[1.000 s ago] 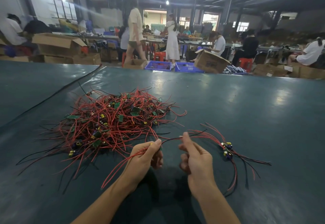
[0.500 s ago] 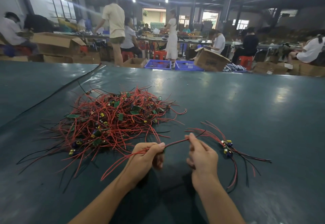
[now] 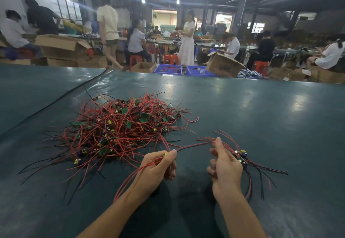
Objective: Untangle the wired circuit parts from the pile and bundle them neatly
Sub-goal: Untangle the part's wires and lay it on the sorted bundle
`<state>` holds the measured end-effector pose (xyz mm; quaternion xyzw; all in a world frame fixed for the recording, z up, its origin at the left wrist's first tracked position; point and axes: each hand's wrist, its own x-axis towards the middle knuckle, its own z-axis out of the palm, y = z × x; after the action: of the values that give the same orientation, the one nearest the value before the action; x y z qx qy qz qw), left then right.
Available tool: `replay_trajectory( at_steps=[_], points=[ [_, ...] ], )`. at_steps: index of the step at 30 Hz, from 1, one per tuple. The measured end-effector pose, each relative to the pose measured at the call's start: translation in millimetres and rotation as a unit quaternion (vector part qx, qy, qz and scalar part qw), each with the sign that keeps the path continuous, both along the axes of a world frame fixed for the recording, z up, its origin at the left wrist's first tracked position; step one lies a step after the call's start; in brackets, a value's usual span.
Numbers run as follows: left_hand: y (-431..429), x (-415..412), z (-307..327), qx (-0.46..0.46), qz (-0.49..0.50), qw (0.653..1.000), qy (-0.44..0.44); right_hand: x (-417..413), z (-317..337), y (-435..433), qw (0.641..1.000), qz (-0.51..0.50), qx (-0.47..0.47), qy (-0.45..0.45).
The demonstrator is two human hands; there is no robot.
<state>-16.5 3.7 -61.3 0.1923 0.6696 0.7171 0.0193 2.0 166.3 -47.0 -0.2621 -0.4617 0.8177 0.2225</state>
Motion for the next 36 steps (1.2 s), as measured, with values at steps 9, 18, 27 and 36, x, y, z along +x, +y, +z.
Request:
replay_trajectory(
  at_steps=[9,18,27,36],
  points=[
    [-2,2,4,0.006,-0.01,1.0,0.016,22,3,-40,0.833,-0.029,0.512,0.208],
    [-1,5,5,0.032,-0.013,0.998,-0.052,29,0,-43,0.675,0.035,0.718,0.167],
    [-1,4,4,-0.006,-0.042,0.999,-0.02,25,1,-35,0.649,-0.017,0.751,0.117],
    [-1,-1,-1,-0.023,-0.021,0.998,-0.051,21,13,-1,0.719,-0.098,0.686,0.052]
  ],
)
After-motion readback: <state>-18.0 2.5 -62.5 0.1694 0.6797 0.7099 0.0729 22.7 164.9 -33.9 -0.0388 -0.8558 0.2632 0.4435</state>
